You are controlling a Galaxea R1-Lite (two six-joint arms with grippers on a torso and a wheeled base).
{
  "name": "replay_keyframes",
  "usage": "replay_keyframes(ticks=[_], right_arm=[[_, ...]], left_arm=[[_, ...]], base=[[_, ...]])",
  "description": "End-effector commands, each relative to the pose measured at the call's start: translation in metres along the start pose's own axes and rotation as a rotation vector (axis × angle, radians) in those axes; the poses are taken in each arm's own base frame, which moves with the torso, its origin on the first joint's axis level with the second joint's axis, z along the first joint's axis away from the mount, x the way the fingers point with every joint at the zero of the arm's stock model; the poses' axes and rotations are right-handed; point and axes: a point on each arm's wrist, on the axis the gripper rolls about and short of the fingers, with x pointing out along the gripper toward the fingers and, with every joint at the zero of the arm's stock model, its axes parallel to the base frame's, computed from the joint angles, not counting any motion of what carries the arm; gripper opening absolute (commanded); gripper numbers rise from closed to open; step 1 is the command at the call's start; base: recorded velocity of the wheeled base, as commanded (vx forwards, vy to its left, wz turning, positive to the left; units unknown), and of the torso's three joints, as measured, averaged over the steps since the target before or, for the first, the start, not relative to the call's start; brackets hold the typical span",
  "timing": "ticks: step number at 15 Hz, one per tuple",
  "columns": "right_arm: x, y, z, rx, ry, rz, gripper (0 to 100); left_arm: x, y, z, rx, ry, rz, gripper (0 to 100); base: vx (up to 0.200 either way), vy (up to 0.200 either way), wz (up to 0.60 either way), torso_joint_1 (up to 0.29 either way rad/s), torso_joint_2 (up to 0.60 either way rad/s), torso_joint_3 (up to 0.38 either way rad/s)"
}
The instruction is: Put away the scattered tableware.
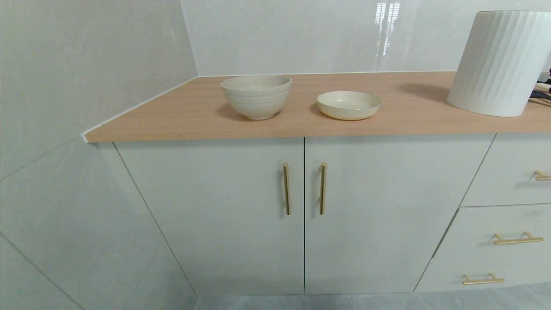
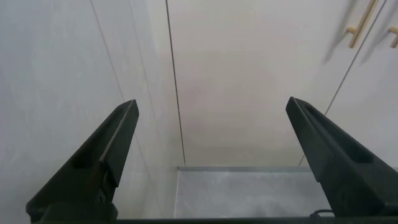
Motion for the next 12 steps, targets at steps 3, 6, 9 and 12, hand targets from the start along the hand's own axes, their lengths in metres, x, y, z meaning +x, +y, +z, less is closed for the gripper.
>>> replay_keyframes(ticks=[3,6,9,12], right_arm=[[0.165,0.017,0.083,0.079,0.336,0.409,100],[0.226,0.048,0.067,0.071,0.403,0.5,100],[0.29,0.08,0.042,0.214,0.48,0.549,100],[0.314,0.089,0.026,0.27,0.479,0.611,100]], left_arm=[[0.0,0.0,0.0,-0.001,0.0,0.0,100],[0.0,0.0,0.0,-0.001,-0.001,0.0,100],[0.0,0.0,0.0,-0.001,-0.001,0.0,100],[0.0,0.0,0.0,-0.001,0.0,0.0,100]], base=[[0.0,0.0,0.0,0.0,0.0,0.0],[0.0,0.0,0.0,0.0,0.0,0.0],[0.0,0.0,0.0,0.0,0.0,0.0],[0.0,0.0,0.0,0.0,0.0,0.0]])
